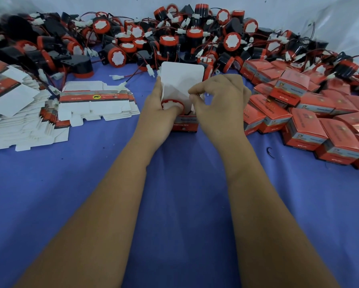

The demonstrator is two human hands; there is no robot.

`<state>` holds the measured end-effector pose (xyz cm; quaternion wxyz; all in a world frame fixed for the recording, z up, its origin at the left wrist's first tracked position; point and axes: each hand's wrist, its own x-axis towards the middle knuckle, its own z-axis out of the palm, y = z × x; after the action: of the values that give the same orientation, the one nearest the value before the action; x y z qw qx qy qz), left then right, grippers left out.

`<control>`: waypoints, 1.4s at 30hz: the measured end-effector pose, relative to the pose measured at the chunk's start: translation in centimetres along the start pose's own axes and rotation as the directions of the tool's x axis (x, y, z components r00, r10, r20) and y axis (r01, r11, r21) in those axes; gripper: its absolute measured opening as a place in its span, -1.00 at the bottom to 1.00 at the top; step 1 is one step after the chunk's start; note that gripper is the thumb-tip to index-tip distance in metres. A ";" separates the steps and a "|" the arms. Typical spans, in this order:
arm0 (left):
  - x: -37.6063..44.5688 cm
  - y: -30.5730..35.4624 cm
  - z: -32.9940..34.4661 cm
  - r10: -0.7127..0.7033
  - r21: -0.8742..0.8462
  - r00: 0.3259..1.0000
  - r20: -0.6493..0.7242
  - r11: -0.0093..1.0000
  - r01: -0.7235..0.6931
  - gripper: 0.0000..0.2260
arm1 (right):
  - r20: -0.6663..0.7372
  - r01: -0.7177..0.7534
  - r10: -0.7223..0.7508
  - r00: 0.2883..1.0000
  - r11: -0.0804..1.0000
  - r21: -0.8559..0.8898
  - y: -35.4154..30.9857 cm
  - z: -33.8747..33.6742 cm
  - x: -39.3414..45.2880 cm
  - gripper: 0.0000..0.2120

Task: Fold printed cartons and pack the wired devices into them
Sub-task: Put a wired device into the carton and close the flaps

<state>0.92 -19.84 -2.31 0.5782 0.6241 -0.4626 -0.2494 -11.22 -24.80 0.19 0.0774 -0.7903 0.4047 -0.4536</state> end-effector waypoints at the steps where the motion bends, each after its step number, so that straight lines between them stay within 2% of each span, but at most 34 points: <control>1: 0.0 0.0 0.0 -0.001 -0.002 1.000 0.000 1.000 0.001 -0.41 | -0.008 0.006 -0.006 1.000 1.000 -0.009 0.0 -0.1 -0.1 -0.91; 4: 0.0 -0.1 0.0 0.016 -0.023 1.000 0.005 1.000 -0.016 -0.44 | -0.046 0.084 -0.086 0.995 0.996 -0.042 -0.1 -0.4 -0.3 -0.84; 7: 0.1 -0.2 0.0 0.037 -0.039 0.999 -0.007 0.999 -0.037 -0.49 | 0.096 0.186 -0.171 0.981 0.967 -0.176 -0.5 -0.1 -0.7 -0.60; 9: 0.1 -0.3 0.0 0.033 -0.044 0.999 -0.014 0.998 -0.033 -0.49 | 0.061 0.221 -0.213 0.975 0.950 -0.220 -0.5 0.2 -0.9 -0.67; 11: 0.2 -0.4 0.0 0.027 -0.048 1.000 -0.015 0.998 -0.027 -0.50 | -0.017 0.198 -0.207 0.978 0.956 -0.216 -0.5 0.2 -1.0 -0.80; 12: 0.2 -0.4 0.0 0.022 -0.047 1.000 -0.016 0.999 -0.023 -0.49 | -0.013 0.182 -0.190 0.982 0.957 -0.228 -0.5 0.3 -1.1 -0.83; 15: 0.1 -0.2 0.0 0.005 -0.039 1.000 -0.030 0.999 -0.006 -0.46 | 0.000 0.171 -0.179 0.984 0.944 -0.280 -0.3 0.4 -1.2 -0.82; 18: 0.1 -0.2 0.0 0.012 -0.038 0.999 -0.041 0.999 -0.014 -0.50 | -0.037 0.208 -0.232 0.972 0.925 -0.317 -0.3 0.4 -1.1 -0.84; 21: 0.0 -0.1 0.1 0.024 -0.017 0.998 -0.058 1.000 -0.025 -0.53 | -0.086 0.257 -0.289 0.953 0.928 -0.268 -0.6 0.6 -1.0 -0.79; 24: 0.0 -0.1 0.1 0.023 -0.003 0.998 -0.066 1.000 -0.023 -0.54 | -0.016 0.227 -0.239 0.971 0.938 -0.260 -0.9 0.4 -1.2 -0.81; 27: 0.0 -0.1 0.1 0.020 0.022 0.998 -0.065 1.000 -0.018 -0.51 | 0.052 0.204 -0.203 0.978 0.863 -0.462 -0.6 0.3 -1.2 -0.86; 30: 0.1 -0.3 0.1 0.018 0.044 0.998 -0.059 0.999 -0.015 -0.48 | 0.070 0.181 -0.171 0.983 0.814 -0.551 -1.0 0.2 -1.2 -0.90; 34: 0.2 -0.3 0.2 -0.001 0.058 0.999 -0.052 0.998 0.004 -0.43 | 0.098 0.133 -0.094 0.991 0.815 -0.564 -1.6 0.2 -1.0 -0.84; 36: 0.2 -0.3 0.2 -0.004 0.067 0.998 -0.060 0.998 0.008 -0.42 | 0.097 0.111 -0.068 0.993 0.819 -0.563 -1.8 0.2 -0.7 -0.87; 38: 0.2 -0.3 0.2 -0.005 0.055 0.998 -0.057 0.998 0.008 -0.42 | 0.074 0.094 -0.064 0.995 0.836 -0.541 -2.1 0.3 -0.5 -0.90; 42: 0.2 -0.4 0.1 0.020 0.012 0.999 -0.042 1.000 -0.020 -0.44 | 0.026 0.112 -0.115 0.993 0.864 -0.491 -1.9 0.7 -0.4 -0.82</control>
<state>1.04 -20.10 -2.71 0.5866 0.6280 -0.4579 -0.2277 -9.70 -23.44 0.41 -0.1537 -0.8053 0.4597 -0.3414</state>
